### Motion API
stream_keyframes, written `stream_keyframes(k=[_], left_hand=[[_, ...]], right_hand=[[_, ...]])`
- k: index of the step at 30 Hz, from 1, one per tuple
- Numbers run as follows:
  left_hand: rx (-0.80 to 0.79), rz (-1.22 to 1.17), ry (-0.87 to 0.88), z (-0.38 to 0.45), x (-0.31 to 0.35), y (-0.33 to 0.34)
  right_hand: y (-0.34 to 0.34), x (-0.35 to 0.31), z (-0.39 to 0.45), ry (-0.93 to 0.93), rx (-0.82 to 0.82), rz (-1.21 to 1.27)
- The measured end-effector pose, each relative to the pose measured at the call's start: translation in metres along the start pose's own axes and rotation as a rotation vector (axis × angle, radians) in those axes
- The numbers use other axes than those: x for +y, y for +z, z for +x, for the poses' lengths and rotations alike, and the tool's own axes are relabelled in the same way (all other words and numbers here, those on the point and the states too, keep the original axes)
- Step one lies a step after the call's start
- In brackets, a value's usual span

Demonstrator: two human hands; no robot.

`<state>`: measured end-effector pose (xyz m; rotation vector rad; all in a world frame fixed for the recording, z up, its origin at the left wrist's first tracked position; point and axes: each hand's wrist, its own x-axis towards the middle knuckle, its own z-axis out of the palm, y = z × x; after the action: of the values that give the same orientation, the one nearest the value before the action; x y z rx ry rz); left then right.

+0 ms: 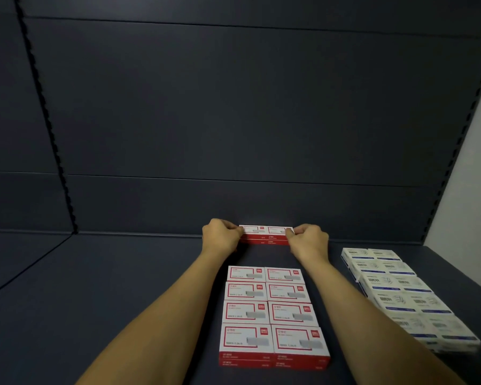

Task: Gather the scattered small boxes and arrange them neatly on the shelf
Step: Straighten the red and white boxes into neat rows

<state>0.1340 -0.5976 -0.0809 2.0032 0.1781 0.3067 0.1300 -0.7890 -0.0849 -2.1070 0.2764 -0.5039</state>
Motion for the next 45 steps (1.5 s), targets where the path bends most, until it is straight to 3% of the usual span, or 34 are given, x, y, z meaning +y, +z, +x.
stream_keyframes(k=[14,24,45], left_hand=[[0.032,0.03,-0.067,-0.009,0.008,-0.004],[-0.067,0.143,-0.119,-0.032,0.017,-0.026],[-0.136,0.069,-0.212,-0.079,0.014,-0.05]], right_hand=[[-0.007,-0.006,-0.014,-0.019,0.002,-0.014],[-0.027,-0.008,-0.04,0.034,-0.096,0.009],[-0.058,-0.01,-0.088,0.122,-0.153,0.051]])
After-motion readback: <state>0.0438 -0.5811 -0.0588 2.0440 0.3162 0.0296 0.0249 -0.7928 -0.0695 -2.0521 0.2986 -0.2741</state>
